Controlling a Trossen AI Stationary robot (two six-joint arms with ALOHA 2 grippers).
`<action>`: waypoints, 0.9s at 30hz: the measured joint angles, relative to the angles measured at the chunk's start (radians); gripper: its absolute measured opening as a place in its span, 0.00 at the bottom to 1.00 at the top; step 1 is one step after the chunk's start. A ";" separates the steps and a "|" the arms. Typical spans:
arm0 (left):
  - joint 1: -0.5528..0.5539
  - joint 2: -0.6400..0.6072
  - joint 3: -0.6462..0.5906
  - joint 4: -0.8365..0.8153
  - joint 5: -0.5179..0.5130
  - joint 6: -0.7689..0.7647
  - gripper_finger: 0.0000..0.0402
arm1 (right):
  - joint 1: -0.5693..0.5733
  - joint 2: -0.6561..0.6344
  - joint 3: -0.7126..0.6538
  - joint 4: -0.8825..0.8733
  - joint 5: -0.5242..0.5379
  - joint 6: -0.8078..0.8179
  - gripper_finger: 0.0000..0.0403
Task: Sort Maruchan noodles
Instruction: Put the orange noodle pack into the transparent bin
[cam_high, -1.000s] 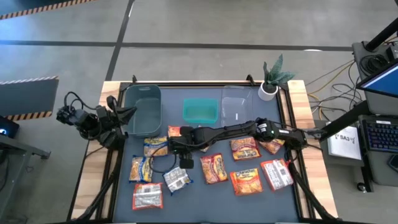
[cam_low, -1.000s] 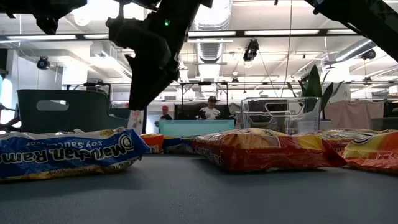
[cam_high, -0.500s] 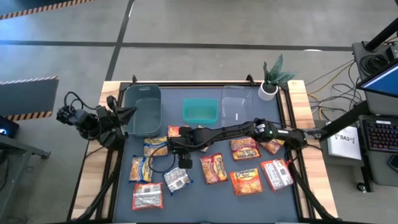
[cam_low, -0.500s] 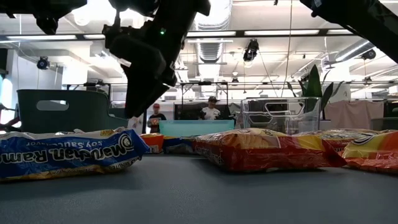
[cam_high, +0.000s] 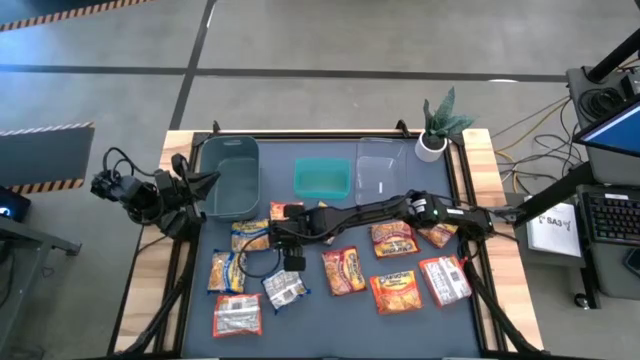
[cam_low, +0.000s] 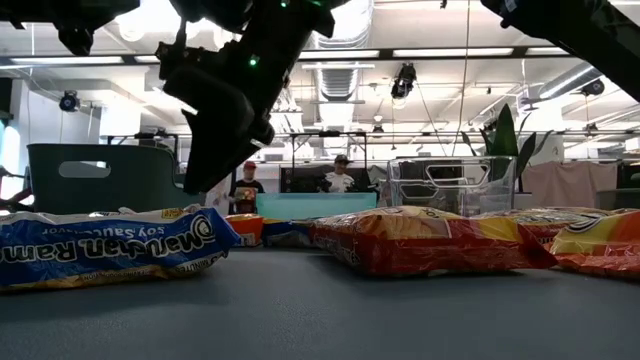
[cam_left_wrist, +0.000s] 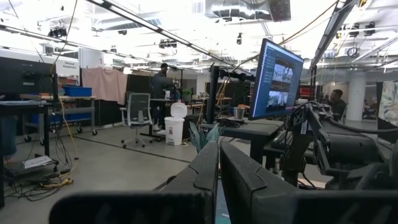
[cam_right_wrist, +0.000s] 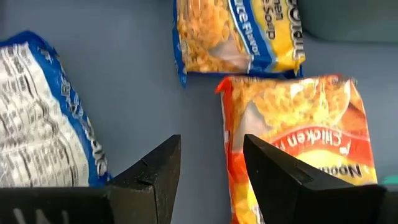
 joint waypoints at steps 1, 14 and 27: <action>0.000 0.000 0.000 0.000 0.000 0.000 0.00 | -0.001 0.000 -0.007 0.007 0.000 -0.001 0.41; 0.000 0.000 0.001 0.000 0.000 0.000 0.00 | -0.034 0.000 -0.067 0.072 0.000 -0.017 0.41; 0.000 0.000 0.002 0.000 0.000 0.000 0.00 | -0.036 -0.004 -0.163 0.133 0.106 -0.051 0.37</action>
